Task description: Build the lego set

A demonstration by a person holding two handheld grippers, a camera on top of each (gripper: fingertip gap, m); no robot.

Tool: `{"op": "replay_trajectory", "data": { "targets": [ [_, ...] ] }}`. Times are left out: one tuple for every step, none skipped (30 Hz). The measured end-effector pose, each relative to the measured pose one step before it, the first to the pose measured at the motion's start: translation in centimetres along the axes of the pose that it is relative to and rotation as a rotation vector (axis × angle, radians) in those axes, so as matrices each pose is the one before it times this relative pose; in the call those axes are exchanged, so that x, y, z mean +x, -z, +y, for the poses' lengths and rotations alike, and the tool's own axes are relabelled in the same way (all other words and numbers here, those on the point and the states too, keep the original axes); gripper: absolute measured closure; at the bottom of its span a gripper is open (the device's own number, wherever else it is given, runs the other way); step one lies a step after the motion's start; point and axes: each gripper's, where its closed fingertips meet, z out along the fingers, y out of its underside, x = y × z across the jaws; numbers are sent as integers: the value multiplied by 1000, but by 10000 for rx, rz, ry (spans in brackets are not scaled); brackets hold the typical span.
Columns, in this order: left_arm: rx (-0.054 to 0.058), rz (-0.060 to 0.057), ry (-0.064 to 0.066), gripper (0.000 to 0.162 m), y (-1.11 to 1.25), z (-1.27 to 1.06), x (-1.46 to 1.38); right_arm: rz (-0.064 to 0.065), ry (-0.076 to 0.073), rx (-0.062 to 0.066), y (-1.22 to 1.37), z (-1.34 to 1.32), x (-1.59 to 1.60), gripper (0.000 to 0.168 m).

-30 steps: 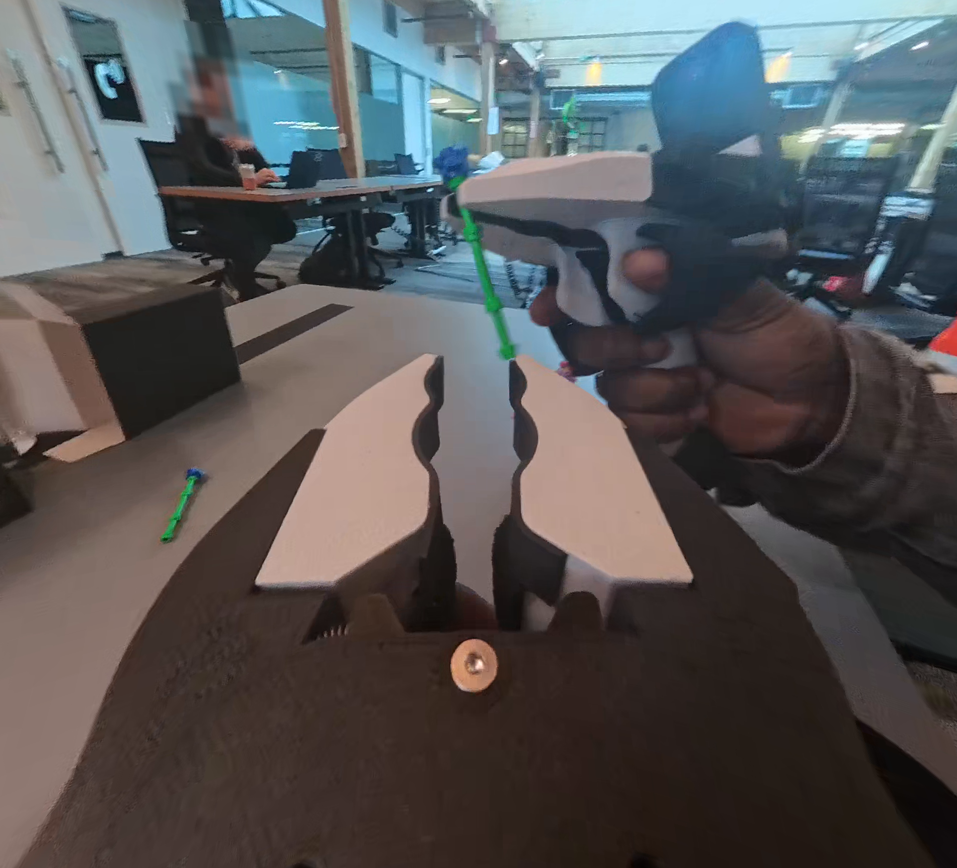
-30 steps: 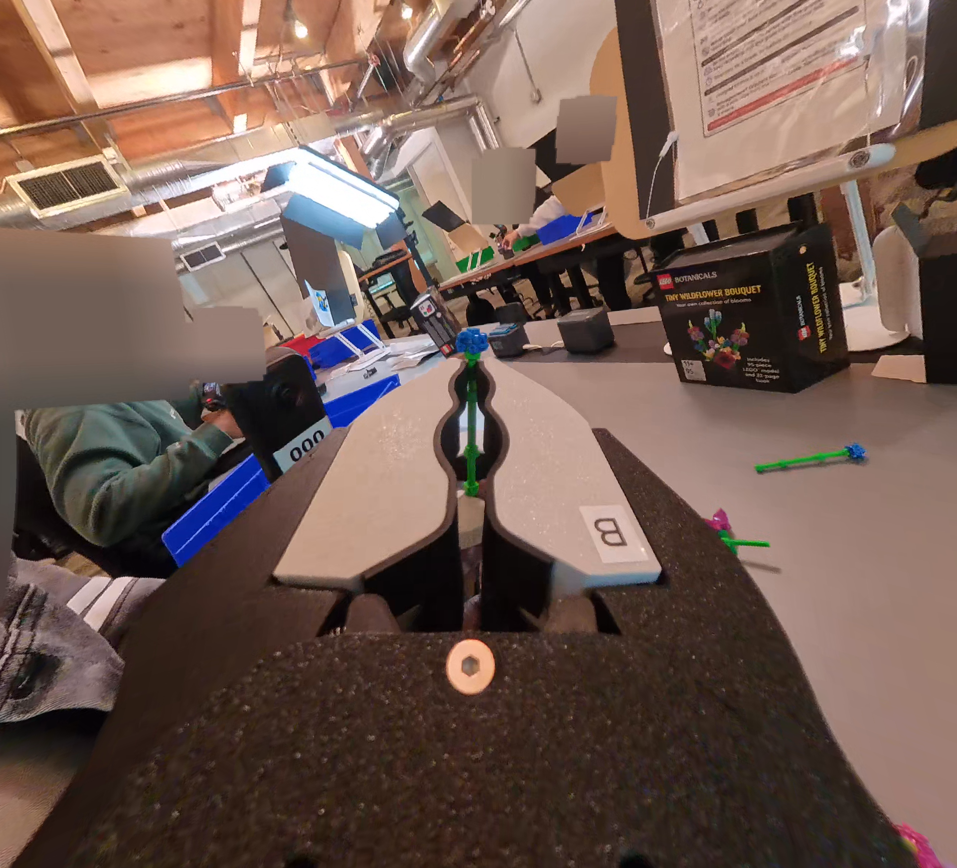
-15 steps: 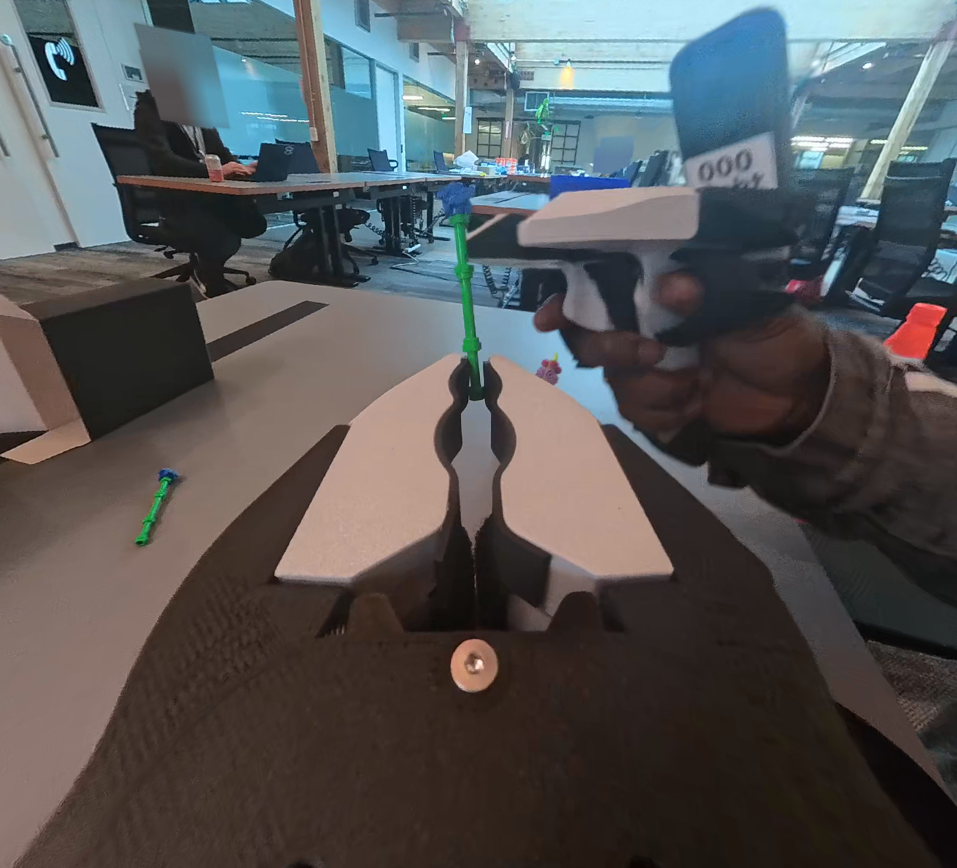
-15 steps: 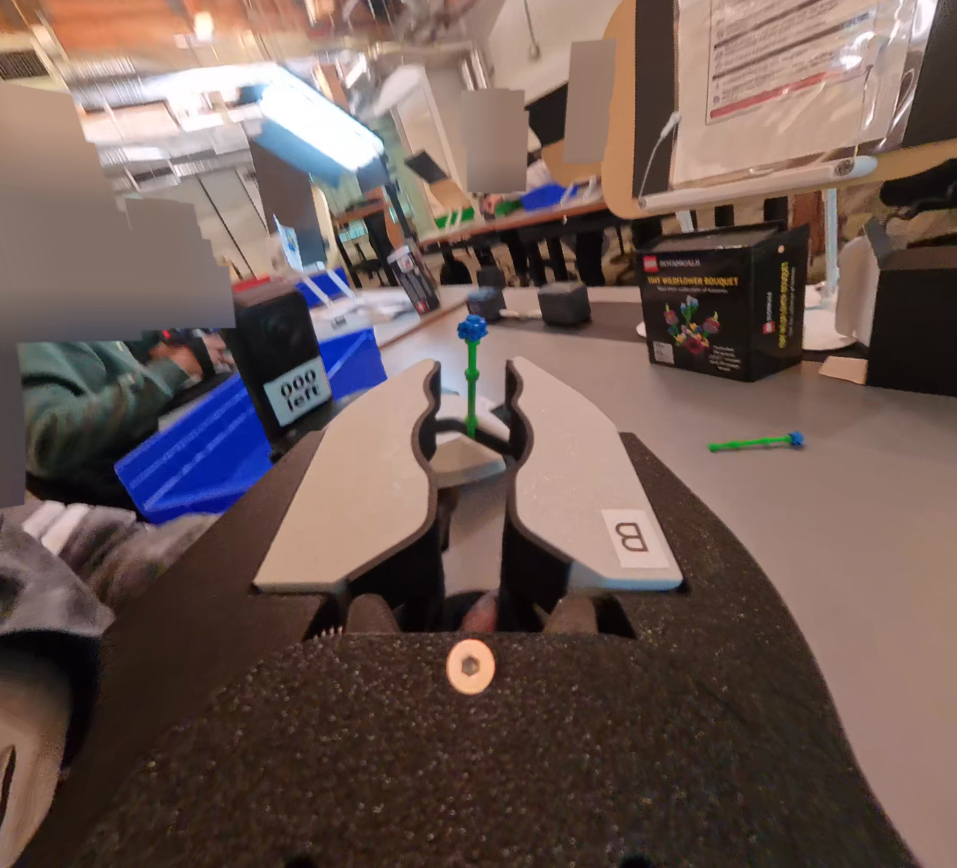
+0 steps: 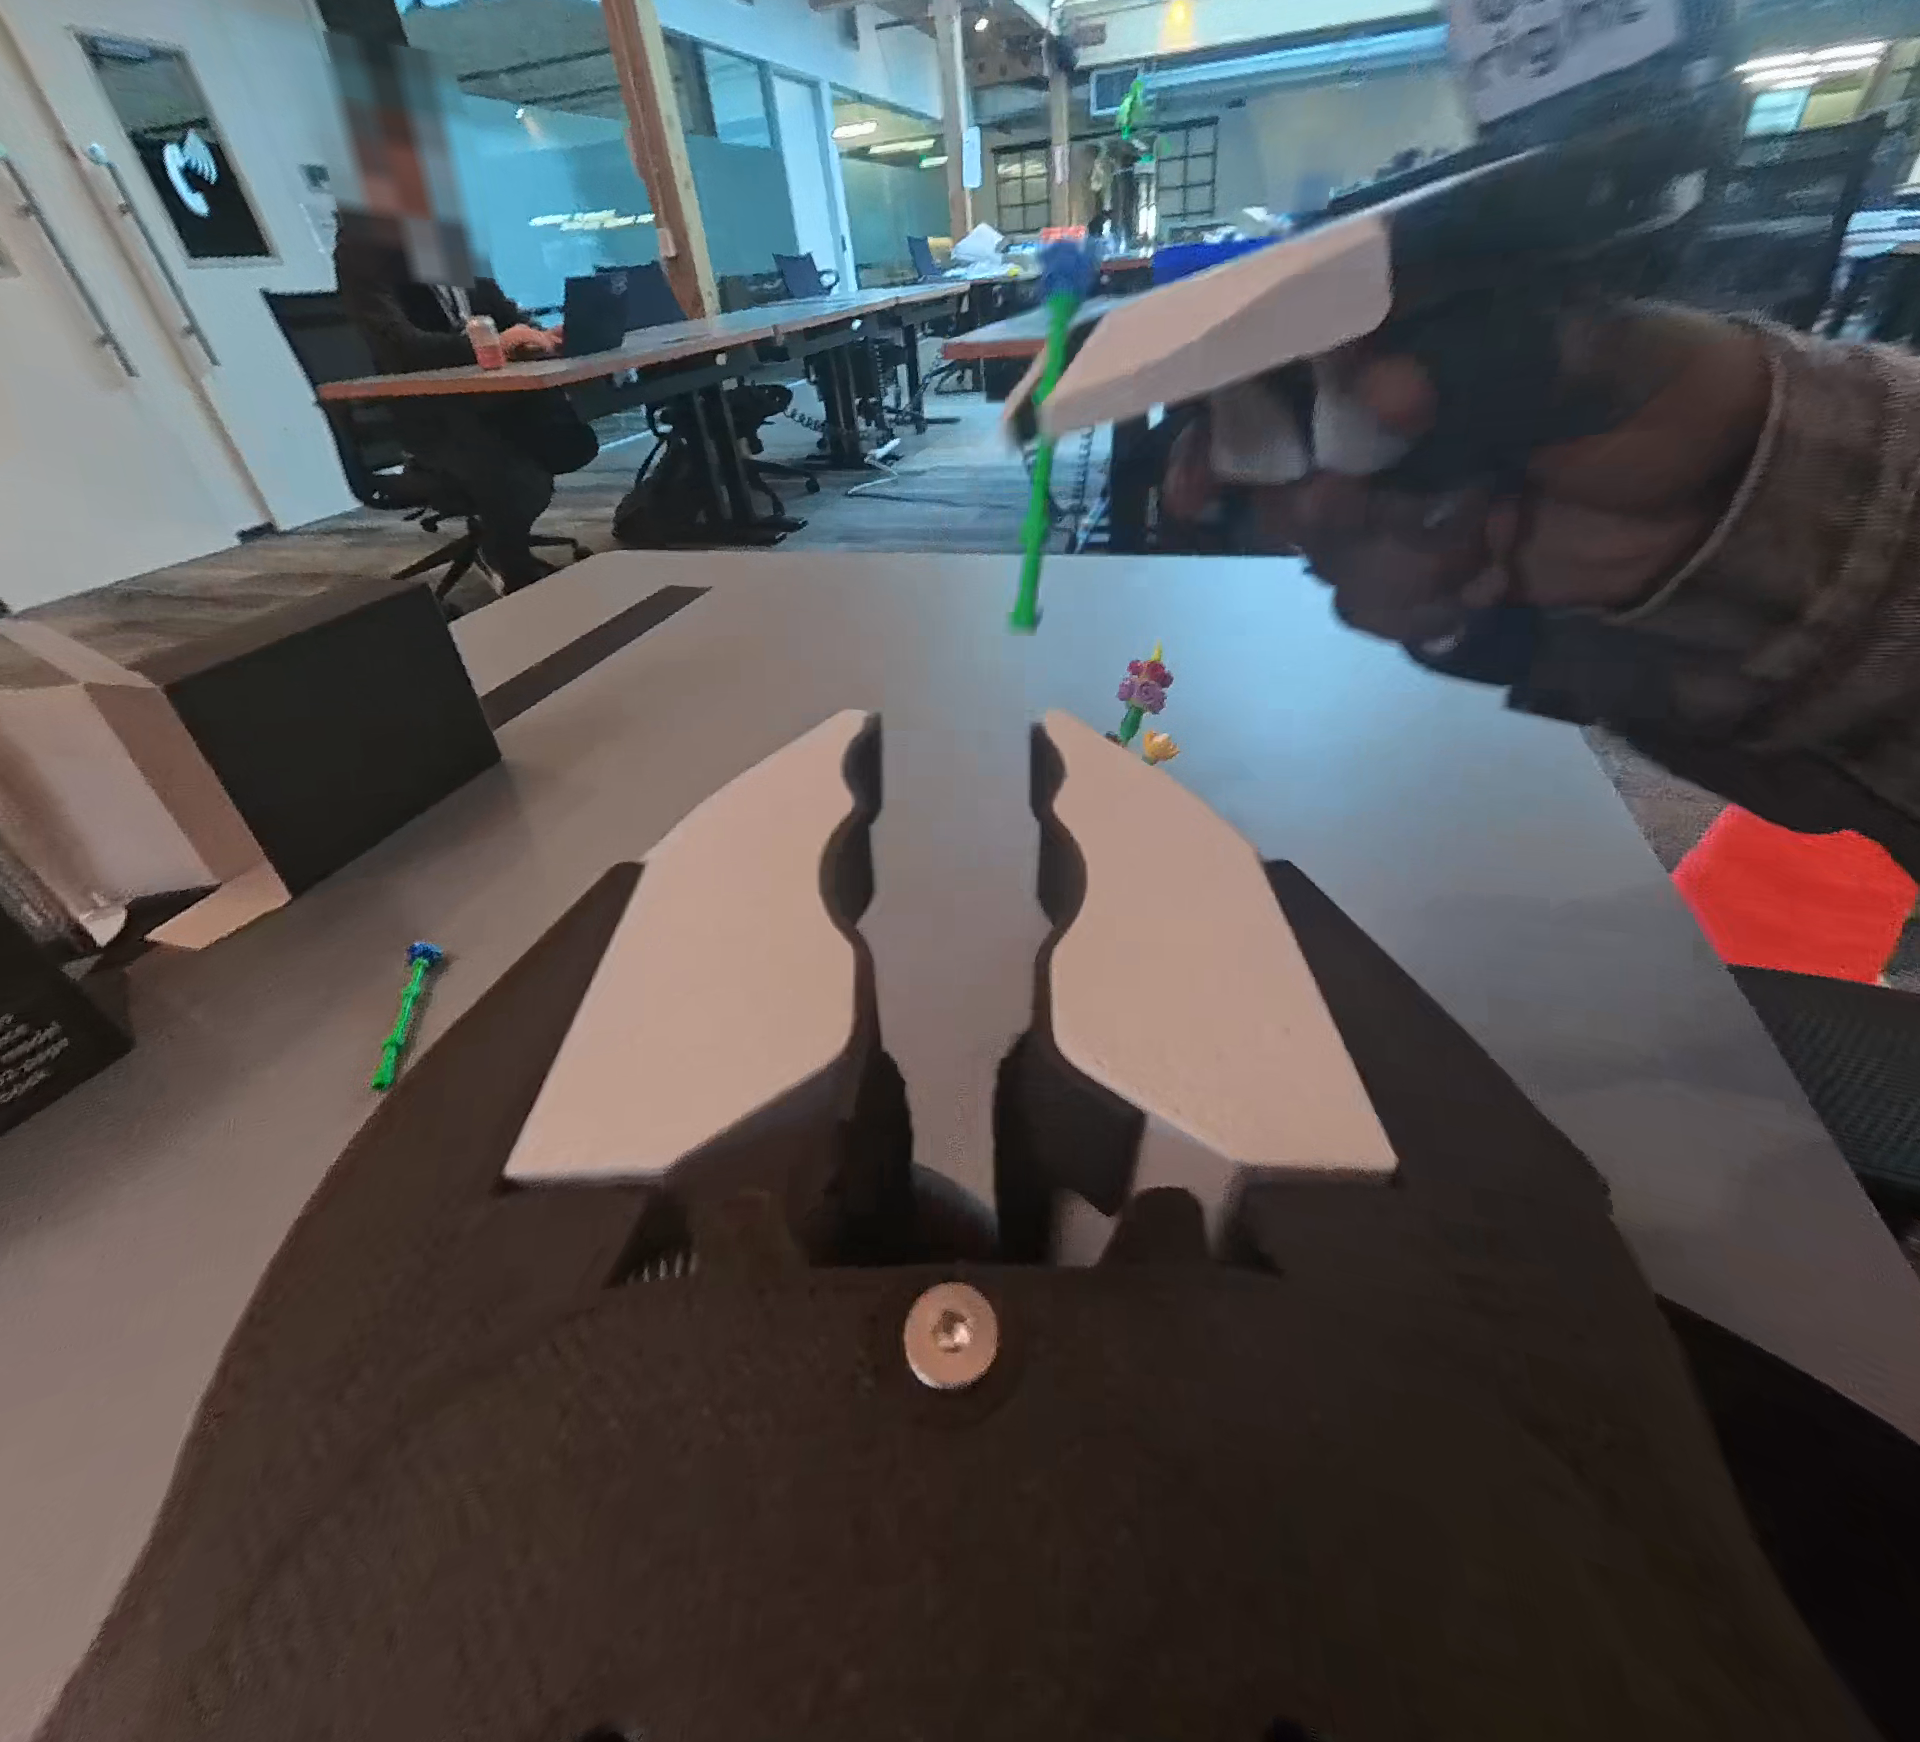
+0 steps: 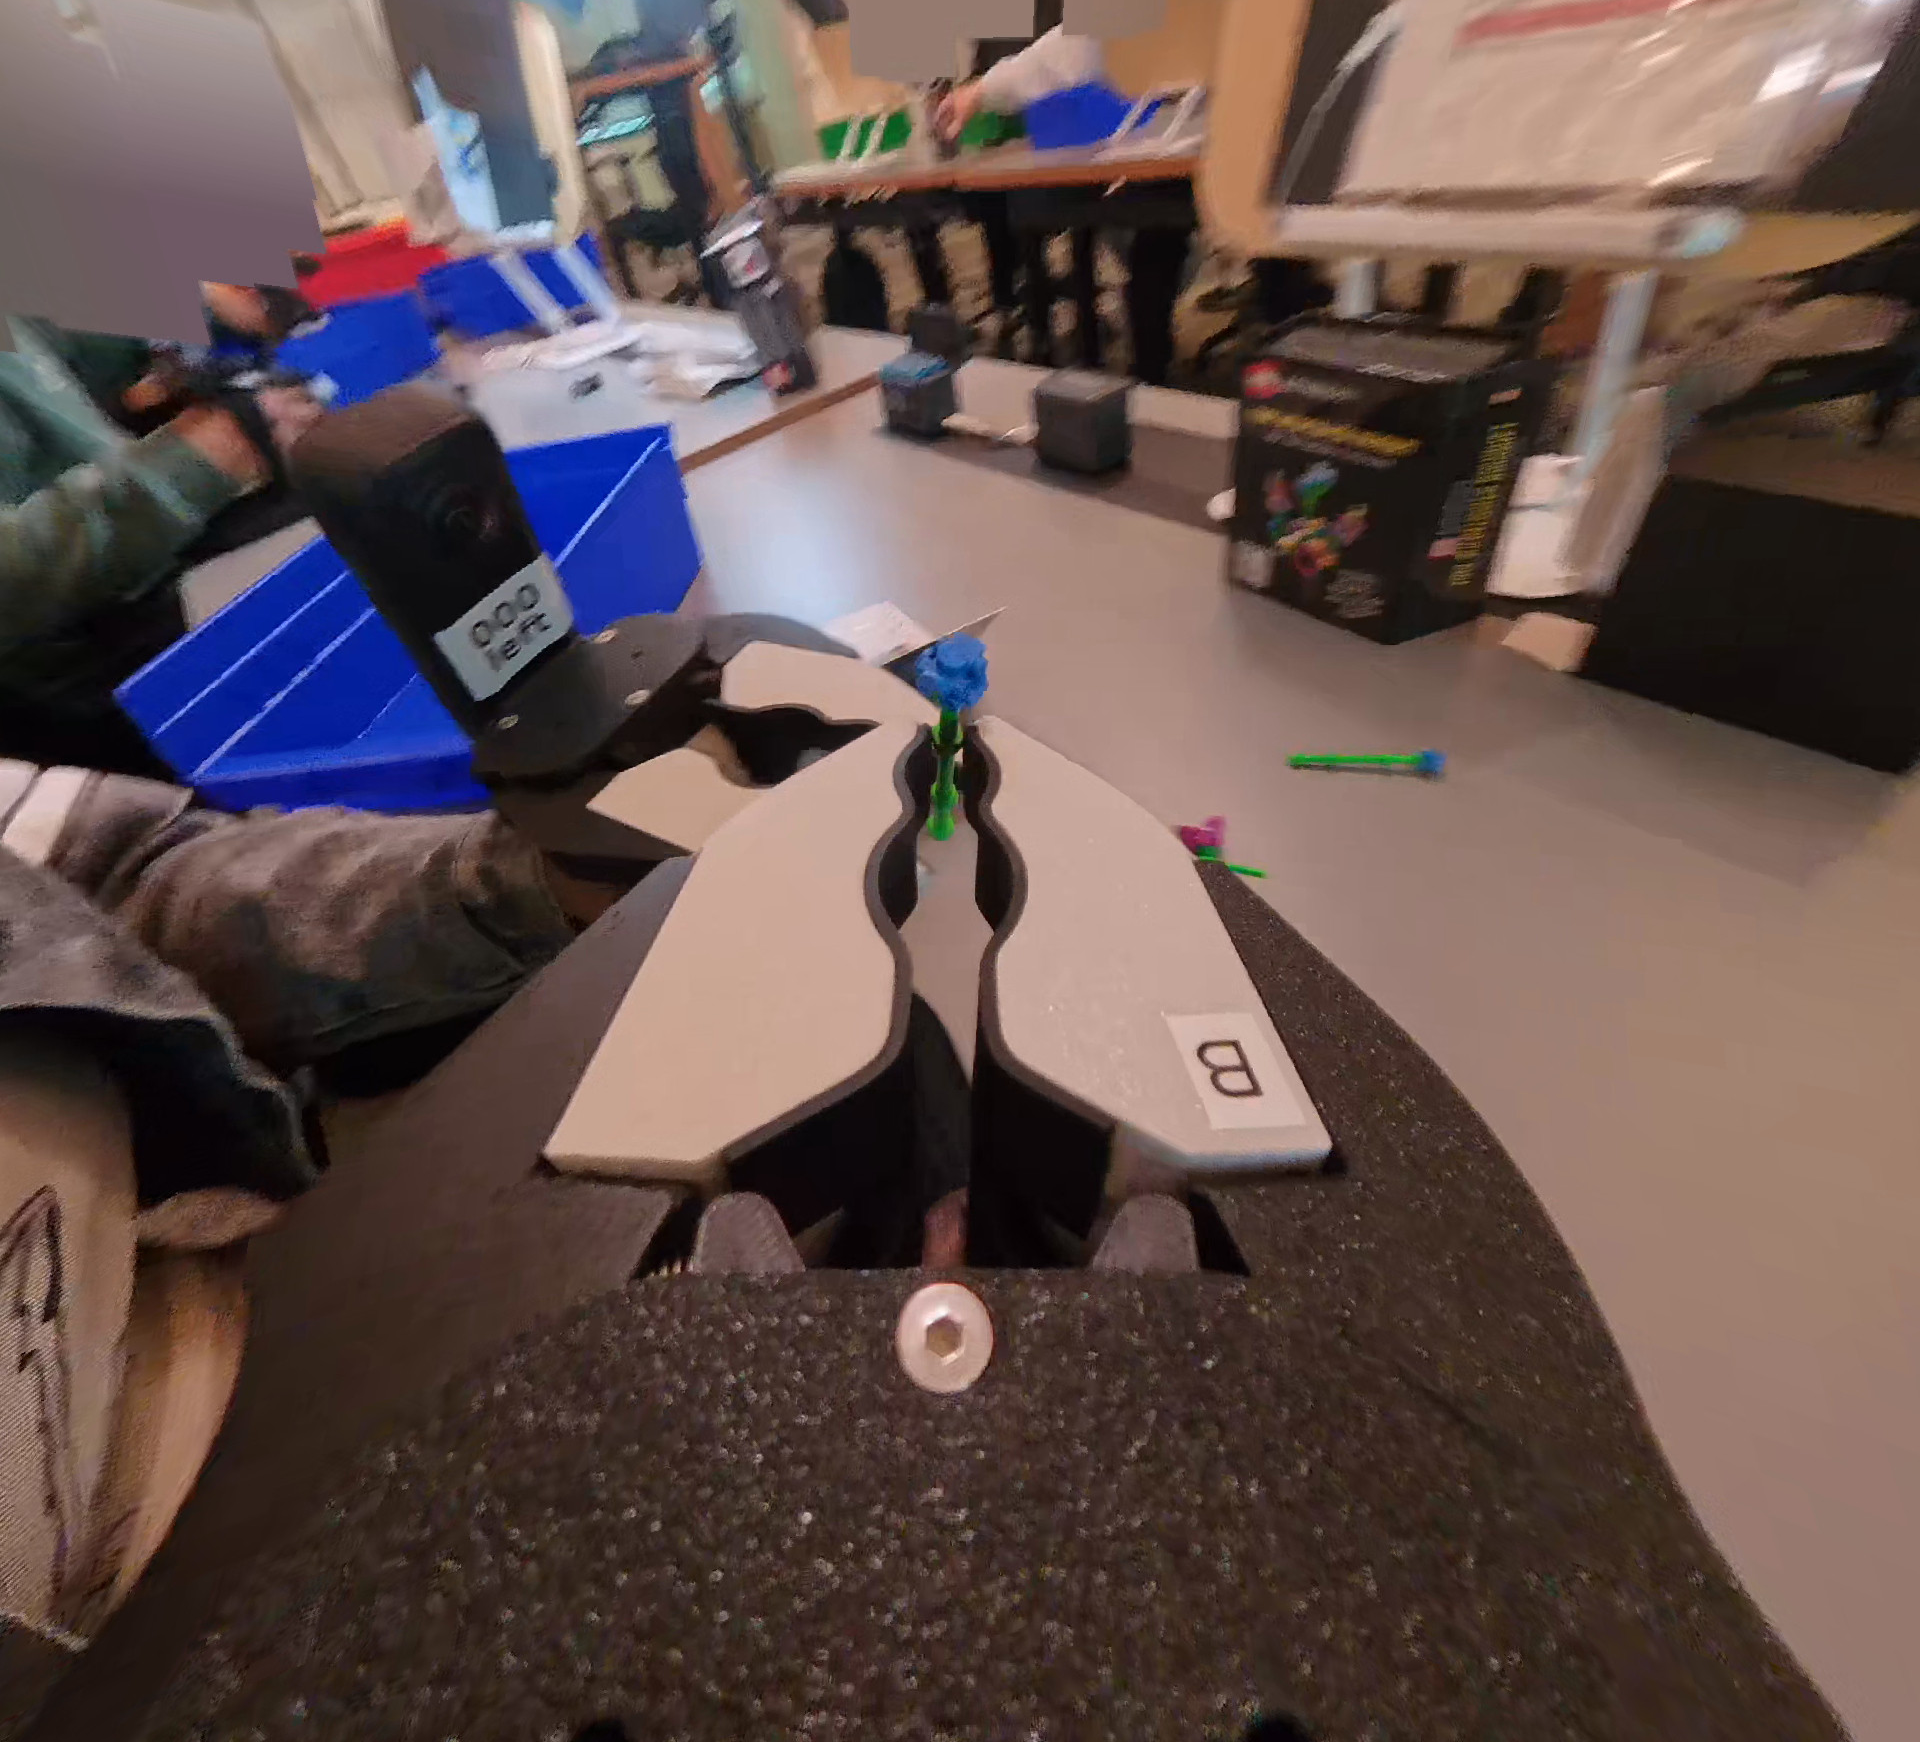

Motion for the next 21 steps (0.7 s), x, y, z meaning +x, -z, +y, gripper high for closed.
{"op": "replay_trajectory", "data": {
  "targets": [
    [-158, -60, 93, 133, -72, 226, -140, 656, -14, 250, 1289, -117, 1263, 163],
    [-35, -14, 98, 132, -34, 70, -20, 615, -7, 167, 1172, 147, 1260, 163],
    [43, -8, 72, 133, -21, -15, 16, 504, -28, 52, 961, 454, 1135, 163],
    [36, -17, 19, 132, -13, -18, 18, 468, -44, -125, 764, 812, 1052, 163],
    [-8, -32, -31, 132, -14, 27, -6, 469, -26, -232, 583, 1034, 1008, 163],
    [-44, -23, -58, 132, -23, 83, -5, 452, 43, -264, 386, 1154, 959, 163],
    [-61, -9, -61, 132, -40, 114, 3, 428, 112, -295, 235, 1232, 889, 163],
    [-55, -29, -41, 132, -44, 138, -38, 390, 69, -288, 106, 1172, 815, 163],
    [-33, -83, -6, 132, -29, 142, -111, 307, -15, -213, -26, 939, 638, 163],
    [-14, -46, -3, 132, -40, 128, -69, 129, -5, -108, -203, 584, 316, 163],
    [-49, -8, 9, 133, -37, 155, -41, 16, 43, -105, -332, 442, 86, 163],
    [-75, -9, 8, 133, -43, 156, -32, 105, 88, -209, -403, 537, 170, 163],
    [-47, -31, -17, 133, -18, 89, -56, 156, 132, -284, -382, 614, 187, 163],
    [4, -49, -45, 133, 22, 24, -75, 141, 156, -205, -333, 479, 85, 163],
    [19, -35, -42, 133, 12, -5, -56, 119, 153, -86, -270, 302, 12, 163],
    [0, -10, -6, 133, 5, 22, -34, 90, 124, -73, -229, 235, -13, 163],
    [-28, -1, 31, 133, -20, 68, -21, 92, 104, -80, -227, 205, -4, 163],
    [-30, 3, 34, 133, -31, 69, -6, 104, 115, -49, -224, 160, 44, 163],
    [-9, 12, 6, 133, -7, 41, 29, 100, 122, -61, -215, 172, 40, 163],
    [-7, 16, -21, 133, -7, 15, 45, 124, 119, -91, -200, 205, 94, 163],
    [-17, -14, -30, 133, 1, -1, -3, 136, 124, -47, -145, 140, 105, 163]
  ]
}}
